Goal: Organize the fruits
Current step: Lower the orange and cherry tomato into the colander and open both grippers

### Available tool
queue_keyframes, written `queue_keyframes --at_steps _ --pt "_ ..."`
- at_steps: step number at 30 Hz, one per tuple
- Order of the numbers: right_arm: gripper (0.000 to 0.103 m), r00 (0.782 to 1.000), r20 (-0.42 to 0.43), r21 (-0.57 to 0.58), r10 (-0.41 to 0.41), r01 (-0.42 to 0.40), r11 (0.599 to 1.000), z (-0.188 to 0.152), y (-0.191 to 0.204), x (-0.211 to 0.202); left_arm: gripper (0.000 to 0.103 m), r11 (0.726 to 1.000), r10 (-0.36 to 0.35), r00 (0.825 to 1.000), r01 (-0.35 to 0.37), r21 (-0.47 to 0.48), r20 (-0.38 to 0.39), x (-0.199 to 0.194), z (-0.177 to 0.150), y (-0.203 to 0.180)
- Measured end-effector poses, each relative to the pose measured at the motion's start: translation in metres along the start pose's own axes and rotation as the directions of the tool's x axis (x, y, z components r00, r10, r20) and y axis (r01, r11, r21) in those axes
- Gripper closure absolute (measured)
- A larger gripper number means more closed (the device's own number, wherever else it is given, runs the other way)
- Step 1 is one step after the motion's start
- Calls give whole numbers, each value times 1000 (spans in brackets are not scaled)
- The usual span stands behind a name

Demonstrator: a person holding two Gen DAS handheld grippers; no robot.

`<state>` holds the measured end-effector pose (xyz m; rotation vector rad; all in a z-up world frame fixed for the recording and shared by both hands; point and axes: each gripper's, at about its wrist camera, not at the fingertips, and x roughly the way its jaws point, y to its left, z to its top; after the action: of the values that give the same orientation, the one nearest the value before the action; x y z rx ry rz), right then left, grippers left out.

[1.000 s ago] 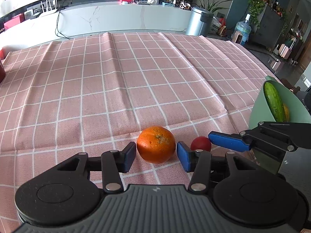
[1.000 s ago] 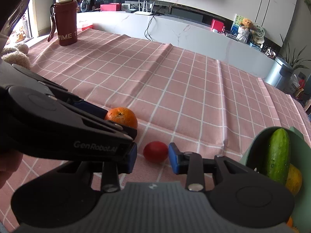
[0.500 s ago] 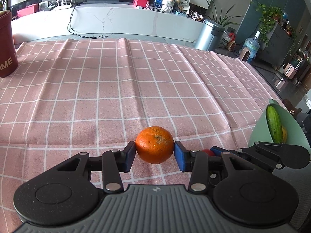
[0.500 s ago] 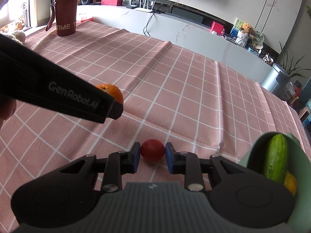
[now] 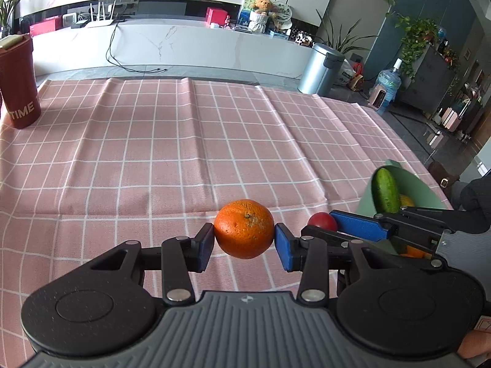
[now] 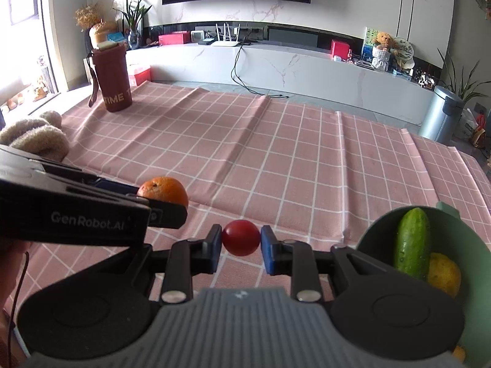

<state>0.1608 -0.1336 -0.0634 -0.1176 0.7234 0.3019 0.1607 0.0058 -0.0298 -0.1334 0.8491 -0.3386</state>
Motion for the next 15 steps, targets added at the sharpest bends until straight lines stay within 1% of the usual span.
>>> queue_keyframes --at_steps 2,5,9,12,15 --pt "80 1000 2 16 3 -3 1000 2 -5 -16 55 1000 -26 1000 26 -11 11 -10 0 -9" --pt "80 1000 4 39 16 -16 999 4 -17 -41 55 999 -49 998 49 3 27 -25 3 -28" --pt "80 1000 1 41 18 -18 999 5 -36 -72 55 995 -95 995 95 15 25 -36 10 -52" --pt "80 999 -2 67 32 -32 997 4 -58 -94 55 992 -123 992 122 42 21 -37 14 -72" --pt "80 999 -15 84 50 -49 995 3 -82 -112 55 987 -143 989 145 76 -20 -28 17 -96"
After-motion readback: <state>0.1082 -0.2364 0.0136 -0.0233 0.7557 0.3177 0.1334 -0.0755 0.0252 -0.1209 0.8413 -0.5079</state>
